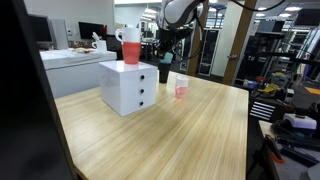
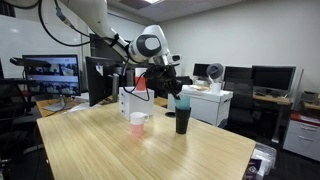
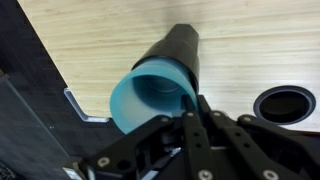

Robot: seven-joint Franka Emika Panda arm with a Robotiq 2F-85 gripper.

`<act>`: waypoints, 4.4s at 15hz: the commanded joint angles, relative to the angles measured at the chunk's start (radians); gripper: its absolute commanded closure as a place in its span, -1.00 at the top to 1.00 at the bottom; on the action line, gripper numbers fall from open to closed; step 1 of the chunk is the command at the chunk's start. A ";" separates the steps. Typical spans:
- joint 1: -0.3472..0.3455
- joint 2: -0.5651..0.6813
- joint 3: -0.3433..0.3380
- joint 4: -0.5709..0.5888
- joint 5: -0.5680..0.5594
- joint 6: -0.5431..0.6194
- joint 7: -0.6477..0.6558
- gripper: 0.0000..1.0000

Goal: Pick up the blue cup and put it in the black cup, pick up the stacked white and orange cups and put them in the blue cup, pick up the stacked white and pink cups and put them in the white cup

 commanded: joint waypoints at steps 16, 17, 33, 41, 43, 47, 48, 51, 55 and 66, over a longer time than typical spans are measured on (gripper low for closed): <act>0.056 -0.279 0.049 -0.071 0.005 -0.154 -0.190 1.00; 0.059 -0.294 0.058 -0.076 0.013 -0.157 -0.202 1.00; 0.139 -0.345 0.169 -0.146 0.066 -0.078 -0.319 1.00; 0.139 -0.308 0.170 -0.217 0.058 0.064 -0.310 1.00; 0.138 -0.296 0.169 -0.220 0.058 0.078 -0.310 1.00; 0.137 -0.296 0.168 -0.217 0.058 0.086 -0.313 0.39; 0.136 -0.297 0.168 -0.216 0.060 0.087 -0.315 0.28; 0.135 -0.298 0.164 -0.207 0.061 0.074 -0.306 -0.19; 0.131 -0.295 0.158 -0.188 0.076 0.040 -0.305 -0.72; 0.124 -0.329 0.160 -0.110 0.210 -0.246 -0.357 -0.84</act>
